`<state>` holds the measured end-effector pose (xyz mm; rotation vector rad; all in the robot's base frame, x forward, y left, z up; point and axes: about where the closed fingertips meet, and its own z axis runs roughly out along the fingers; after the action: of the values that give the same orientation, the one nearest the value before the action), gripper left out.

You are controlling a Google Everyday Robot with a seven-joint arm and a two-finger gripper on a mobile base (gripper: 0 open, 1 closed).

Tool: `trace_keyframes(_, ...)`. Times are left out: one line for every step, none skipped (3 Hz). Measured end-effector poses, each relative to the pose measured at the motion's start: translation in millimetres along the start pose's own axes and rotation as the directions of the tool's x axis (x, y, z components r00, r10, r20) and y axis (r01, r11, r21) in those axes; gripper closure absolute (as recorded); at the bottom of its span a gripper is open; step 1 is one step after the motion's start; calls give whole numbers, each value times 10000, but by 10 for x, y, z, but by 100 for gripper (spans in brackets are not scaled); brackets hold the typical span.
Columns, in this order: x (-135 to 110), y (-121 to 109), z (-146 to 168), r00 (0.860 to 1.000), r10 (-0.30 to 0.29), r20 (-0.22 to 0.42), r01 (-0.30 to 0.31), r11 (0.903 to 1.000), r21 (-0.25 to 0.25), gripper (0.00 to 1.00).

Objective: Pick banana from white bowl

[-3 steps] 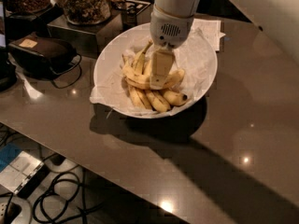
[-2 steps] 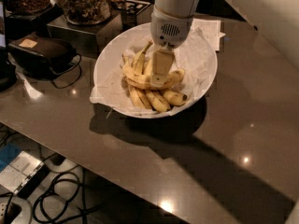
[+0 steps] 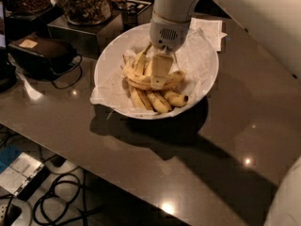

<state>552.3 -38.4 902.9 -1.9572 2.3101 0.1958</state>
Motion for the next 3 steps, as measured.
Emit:
trace_keyframes(1,-19,50,10000,-4,-46,3,9999,-104,47)
trace_keyframes(-1,-23,118,10000,-8,-97,5,9997,-241,48)
trace_keyframes(-2,-15,221,9999,-3,-160,-4,9989,-472,51)
